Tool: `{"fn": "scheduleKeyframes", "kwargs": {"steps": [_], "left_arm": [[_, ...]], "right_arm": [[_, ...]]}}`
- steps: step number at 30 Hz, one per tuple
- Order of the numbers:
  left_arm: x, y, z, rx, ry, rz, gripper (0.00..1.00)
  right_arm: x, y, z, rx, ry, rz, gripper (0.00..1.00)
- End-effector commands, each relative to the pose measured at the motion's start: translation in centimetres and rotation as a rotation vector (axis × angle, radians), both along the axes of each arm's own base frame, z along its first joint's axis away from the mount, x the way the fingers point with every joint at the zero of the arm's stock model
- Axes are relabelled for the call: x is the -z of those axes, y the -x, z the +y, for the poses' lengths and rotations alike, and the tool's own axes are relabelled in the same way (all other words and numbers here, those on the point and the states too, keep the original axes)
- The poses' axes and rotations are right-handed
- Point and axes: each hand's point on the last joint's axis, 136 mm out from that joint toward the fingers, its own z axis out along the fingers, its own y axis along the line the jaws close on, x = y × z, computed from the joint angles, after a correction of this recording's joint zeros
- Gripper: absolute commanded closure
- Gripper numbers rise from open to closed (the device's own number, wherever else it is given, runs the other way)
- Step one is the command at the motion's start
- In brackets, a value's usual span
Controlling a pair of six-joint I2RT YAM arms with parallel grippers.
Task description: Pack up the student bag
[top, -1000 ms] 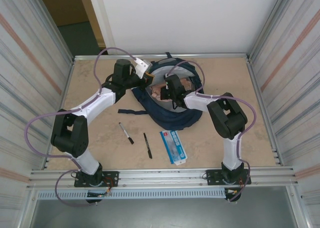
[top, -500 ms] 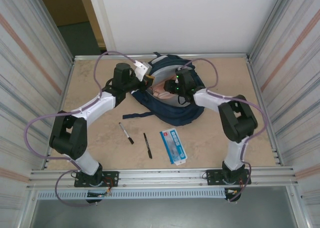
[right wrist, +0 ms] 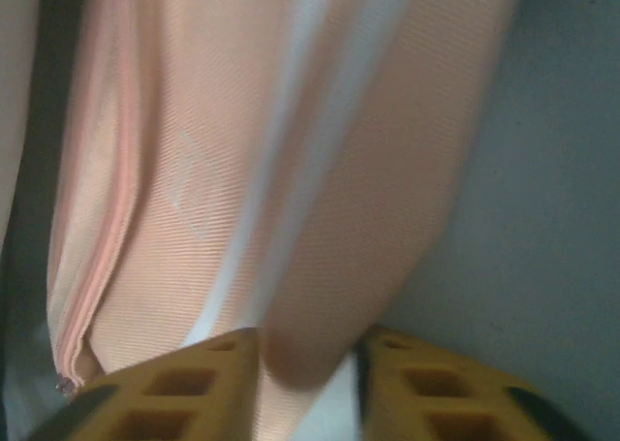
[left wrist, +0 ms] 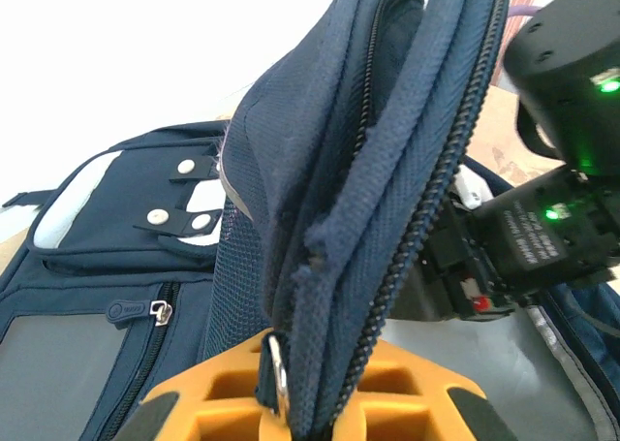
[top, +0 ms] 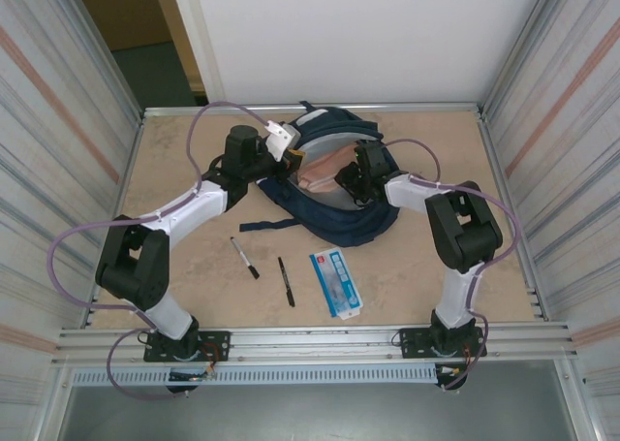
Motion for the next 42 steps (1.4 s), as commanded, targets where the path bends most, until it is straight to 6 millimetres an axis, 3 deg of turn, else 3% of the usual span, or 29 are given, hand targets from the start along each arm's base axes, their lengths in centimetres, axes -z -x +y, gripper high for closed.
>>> {"fn": "scheduleKeyframes", "kwargs": {"steps": [1, 9, 18, 21, 29, 34, 42], "left_arm": [[-8.2, 1.8, -2.0, 0.132, 0.121, -0.242, 1.0], [-9.0, 2.9, -3.0, 0.193, 0.139, -0.314, 1.0], [-9.2, 3.5, -3.0, 0.202, 0.146, -0.325, 1.0], [-8.6, 3.4, -2.6, 0.177, 0.131, -0.315, 1.0], [-3.4, 0.3, -0.3, 0.021, -0.02, -0.3, 1.0], [-1.1, -0.8, 0.0, -0.021, -0.052, -0.263, 1.0], [1.9, -1.2, 0.1, -0.063, -0.053, -0.205, 0.96]], "right_arm": [[-2.4, -2.0, 2.0, 0.006, -0.104, -0.067, 0.86], [-3.3, -4.5, 3.8, 0.078, -0.213, -0.156, 1.0], [-2.3, -8.3, 5.1, 0.147, -0.237, -0.215, 1.0], [-2.2, -8.9, 6.0, 0.143, -0.295, -0.212, 0.94], [-3.5, -5.9, 4.7, 0.082, -0.274, -0.175, 0.62], [-5.1, -2.2, 5.4, -0.102, -0.269, -0.229, 0.59], [-6.4, 3.7, 2.7, -0.18, -0.146, -0.242, 0.59]]}}
